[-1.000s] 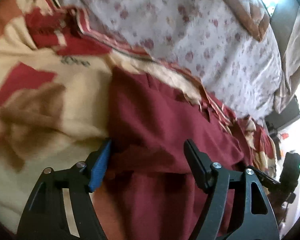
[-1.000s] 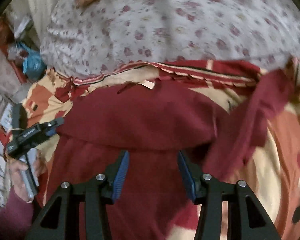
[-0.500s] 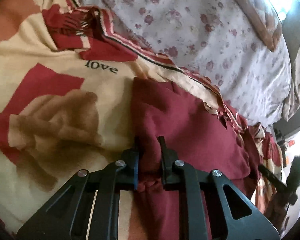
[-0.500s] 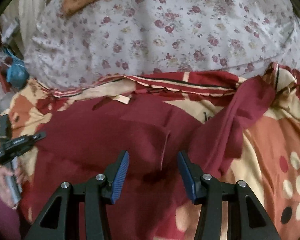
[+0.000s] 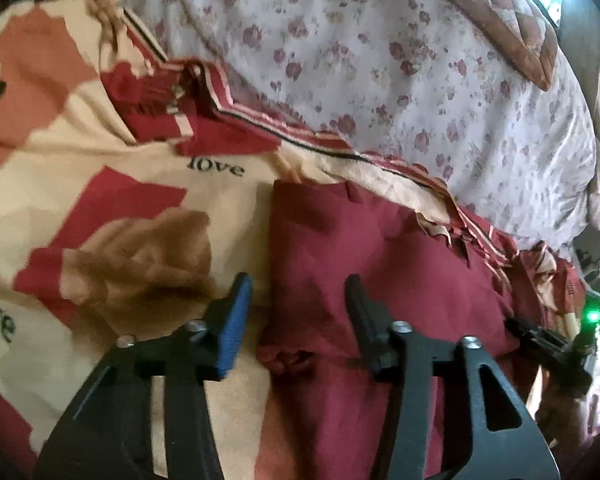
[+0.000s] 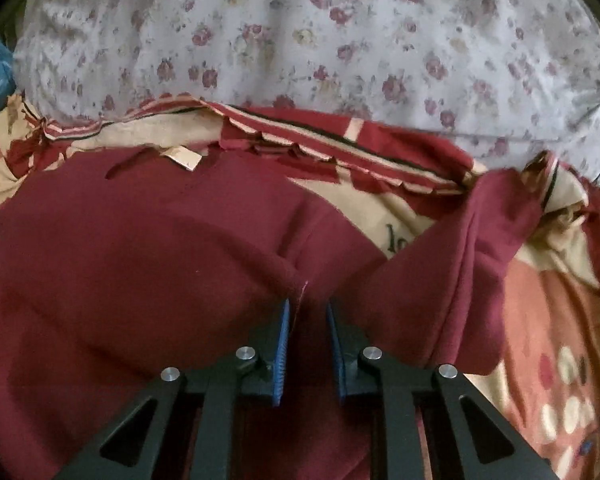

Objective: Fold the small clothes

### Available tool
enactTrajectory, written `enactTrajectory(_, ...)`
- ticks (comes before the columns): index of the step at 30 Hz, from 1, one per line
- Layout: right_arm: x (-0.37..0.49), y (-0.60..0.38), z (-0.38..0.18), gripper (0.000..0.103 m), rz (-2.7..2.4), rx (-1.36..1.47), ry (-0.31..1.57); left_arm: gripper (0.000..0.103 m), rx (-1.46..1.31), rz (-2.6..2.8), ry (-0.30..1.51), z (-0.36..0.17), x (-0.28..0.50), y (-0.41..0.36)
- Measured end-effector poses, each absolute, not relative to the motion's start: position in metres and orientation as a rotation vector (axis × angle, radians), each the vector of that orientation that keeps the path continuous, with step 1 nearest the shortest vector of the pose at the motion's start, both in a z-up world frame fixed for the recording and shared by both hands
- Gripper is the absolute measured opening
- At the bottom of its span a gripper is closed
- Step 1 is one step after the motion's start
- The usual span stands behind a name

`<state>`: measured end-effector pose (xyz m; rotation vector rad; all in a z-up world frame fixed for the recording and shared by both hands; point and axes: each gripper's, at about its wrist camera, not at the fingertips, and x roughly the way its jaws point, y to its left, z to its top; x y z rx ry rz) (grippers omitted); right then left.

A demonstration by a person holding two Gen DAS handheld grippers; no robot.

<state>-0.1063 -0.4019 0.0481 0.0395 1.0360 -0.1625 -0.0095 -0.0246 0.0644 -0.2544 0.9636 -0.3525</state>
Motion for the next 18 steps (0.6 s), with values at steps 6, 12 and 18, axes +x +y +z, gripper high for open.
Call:
enactTrajectory(6, -0.145, -0.449, 0.092, 0.047, -0.142, 0.276, 0.927, 0.052, -0.150, -0.362, 0.911, 0.092, -0.028, -0.050)
enactTrajectory(12, -0.164, -0.529, 0.125, 0.050, -0.330, 0.374, 0.852, 0.063, -0.158, -0.476, 0.944, 0.098, -0.032, -0.096)
enactTrajectory(18, -0.148, -0.595, 0.090, 0.050, -0.362, 0.666, 0.826, 0.063, -0.066, -0.472, 1.003, 0.063, -0.030, -0.130)
